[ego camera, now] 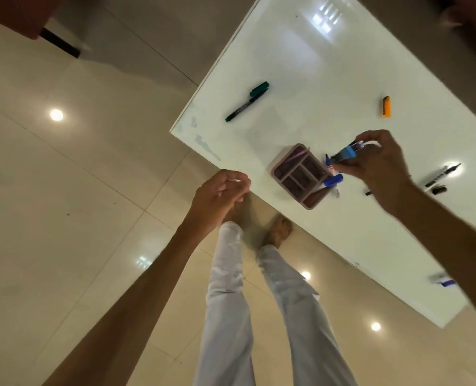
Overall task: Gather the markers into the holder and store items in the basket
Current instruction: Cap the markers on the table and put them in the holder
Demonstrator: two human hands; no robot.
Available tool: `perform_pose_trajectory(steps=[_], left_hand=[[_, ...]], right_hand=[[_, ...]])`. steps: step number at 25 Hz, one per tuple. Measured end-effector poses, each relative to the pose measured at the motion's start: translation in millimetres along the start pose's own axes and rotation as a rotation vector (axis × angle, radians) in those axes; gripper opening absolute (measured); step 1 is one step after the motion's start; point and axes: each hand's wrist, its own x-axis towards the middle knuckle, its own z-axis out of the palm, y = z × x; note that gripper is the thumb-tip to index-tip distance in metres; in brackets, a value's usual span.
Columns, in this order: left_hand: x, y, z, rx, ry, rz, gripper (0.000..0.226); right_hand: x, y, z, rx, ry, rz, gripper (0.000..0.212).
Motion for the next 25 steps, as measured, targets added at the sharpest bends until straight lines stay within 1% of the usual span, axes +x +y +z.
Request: perform_pose_trajectory(steps=[1, 2, 4, 5, 7, 8, 10, 12, 14, 16, 17, 18, 19, 21, 23, 25], left_hand=[[0.0, 7.9, 12.1, 0.021, -0.050, 0.023, 0.033], [-0.6, 14.6, 22.0, 0.074, -0.089, 0.052, 0.045], [0.1, 25.1, 41.2, 0.235, -0.145, 0.132, 0.062], [1.1, 27.5, 48.6, 0.335, -0.141, 0.192, 0.063], [5.4, 25.2, 58.7, 0.597, -0.085, 0.337, 0.053], [6.6, 24.5, 63.0, 0.690, -0.071, 0.389, 0.047], [7.6, 21.6, 68.8, 0.724, -0.114, 0.429, 0.037], [5.7, 22.8, 75.2, 0.731, -0.164, 0.442, 0.032], [4.6, 23.0, 79.2, 0.776, -0.199, 0.398, 0.042], [4.4, 26.5, 85.7, 0.841, -0.254, 0.355, 0.055], [4.8, 29.9, 91.0, 0.869, -0.283, 0.328, 0.057], [6.0, 35.4, 99.1, 0.903, -0.308, 0.293, 0.054], [5.2, 39.8, 105.9, 0.939, -0.322, 0.263, 0.046], [1.0, 45.6, 116.4, 0.980, -0.318, 0.249, 0.033], [2.6, 47.8, 122.6, 0.978, -0.297, 0.237, 0.030], [18.3, 50.4, 130.4, 0.994, -0.302, 0.188, 0.030]], right_hand=[[-13.1, 3.3, 8.3, 0.107, -0.074, 0.043, 0.084], [-23.3, 11.2, 18.0, 0.195, -0.104, 0.101, 0.085], [-38.5, 30.1, 36.4, 0.294, -0.085, 0.232, 0.075], [-44.4, 40.1, 45.0, 0.304, -0.103, 0.292, 0.071], [-53.5, 58.3, 53.1, 0.345, -0.154, 0.373, 0.059], [-58.5, 65.3, 54.5, 0.377, -0.153, 0.407, 0.052], [-66.0, 76.0, 53.6, 0.447, -0.118, 0.464, 0.040], [-72.0, 78.4, 47.9, 0.500, -0.076, 0.486, 0.038], [-76.1, 75.1, 42.5, 0.536, -0.062, 0.476, 0.044], [-77.3, 74.0, 34.1, 0.524, -0.092, 0.434, 0.060], [-79.2, 72.8, 30.7, 0.439, -0.118, 0.407, 0.069], [-80.7, 72.7, 27.5, 0.352, -0.131, 0.370, 0.074], [-82.4, 73.7, 26.8, 0.293, -0.119, 0.346, 0.073], [-84.2, 75.7, 24.6, 0.275, -0.062, 0.298, 0.069], [-77.4, 78.9, 19.1, 0.241, -0.041, 0.201, 0.068], [-71.3, 77.5, 12.5, 0.155, -0.072, 0.095, 0.058]])
